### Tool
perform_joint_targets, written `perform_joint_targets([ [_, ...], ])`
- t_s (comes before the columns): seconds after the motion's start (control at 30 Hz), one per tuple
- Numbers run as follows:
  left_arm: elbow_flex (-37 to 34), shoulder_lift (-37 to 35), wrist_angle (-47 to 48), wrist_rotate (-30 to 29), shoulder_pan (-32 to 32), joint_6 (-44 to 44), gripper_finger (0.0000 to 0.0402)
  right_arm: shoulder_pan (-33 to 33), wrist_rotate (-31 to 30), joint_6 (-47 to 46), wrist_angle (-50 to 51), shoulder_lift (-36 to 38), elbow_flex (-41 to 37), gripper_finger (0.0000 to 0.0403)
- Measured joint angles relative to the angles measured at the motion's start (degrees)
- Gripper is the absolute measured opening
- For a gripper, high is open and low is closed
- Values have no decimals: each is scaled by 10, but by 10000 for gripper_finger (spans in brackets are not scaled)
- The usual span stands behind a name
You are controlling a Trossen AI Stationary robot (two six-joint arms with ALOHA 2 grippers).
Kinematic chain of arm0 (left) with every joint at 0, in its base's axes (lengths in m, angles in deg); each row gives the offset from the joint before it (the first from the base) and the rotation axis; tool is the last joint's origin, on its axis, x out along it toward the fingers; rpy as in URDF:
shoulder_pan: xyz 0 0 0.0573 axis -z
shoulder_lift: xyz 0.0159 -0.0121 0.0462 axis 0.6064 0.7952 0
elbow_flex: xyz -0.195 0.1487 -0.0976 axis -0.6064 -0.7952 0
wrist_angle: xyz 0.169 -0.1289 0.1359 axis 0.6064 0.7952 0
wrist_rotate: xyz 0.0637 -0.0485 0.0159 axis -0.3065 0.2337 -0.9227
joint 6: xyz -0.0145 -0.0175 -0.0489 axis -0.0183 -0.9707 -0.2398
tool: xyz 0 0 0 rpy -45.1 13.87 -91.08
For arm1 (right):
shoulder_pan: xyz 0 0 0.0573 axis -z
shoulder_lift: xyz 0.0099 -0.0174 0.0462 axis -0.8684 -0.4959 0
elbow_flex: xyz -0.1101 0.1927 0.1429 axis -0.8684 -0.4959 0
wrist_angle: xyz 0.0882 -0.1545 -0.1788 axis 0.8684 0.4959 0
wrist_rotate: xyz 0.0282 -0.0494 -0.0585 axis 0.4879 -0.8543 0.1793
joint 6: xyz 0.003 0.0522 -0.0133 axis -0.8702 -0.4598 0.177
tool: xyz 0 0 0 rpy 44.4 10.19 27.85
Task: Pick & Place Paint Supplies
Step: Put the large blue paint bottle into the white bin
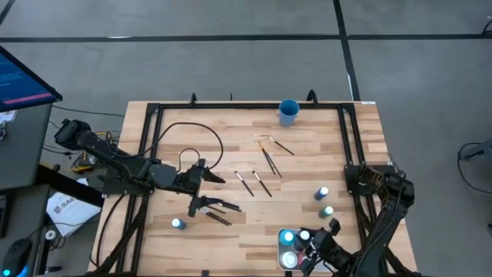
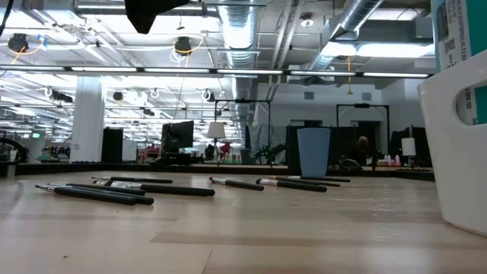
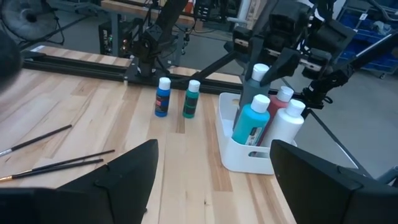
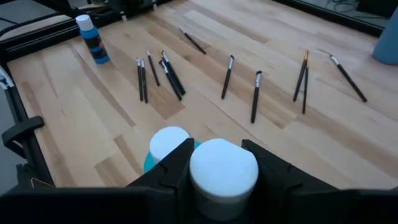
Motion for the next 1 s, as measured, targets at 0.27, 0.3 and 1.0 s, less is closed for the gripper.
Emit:
perform_joint_targets([
  [0.27,0,0,-1,-12,0,0,301,0,0,-5,-29,0,-25,113],
  [0.3,0,0,-1,-12,0,0,301,0,0,-12,-40,0,-34,113],
  [1.0,0,0,-3,-10,0,0,301,0,15,-18,-71,0,-56,187],
])
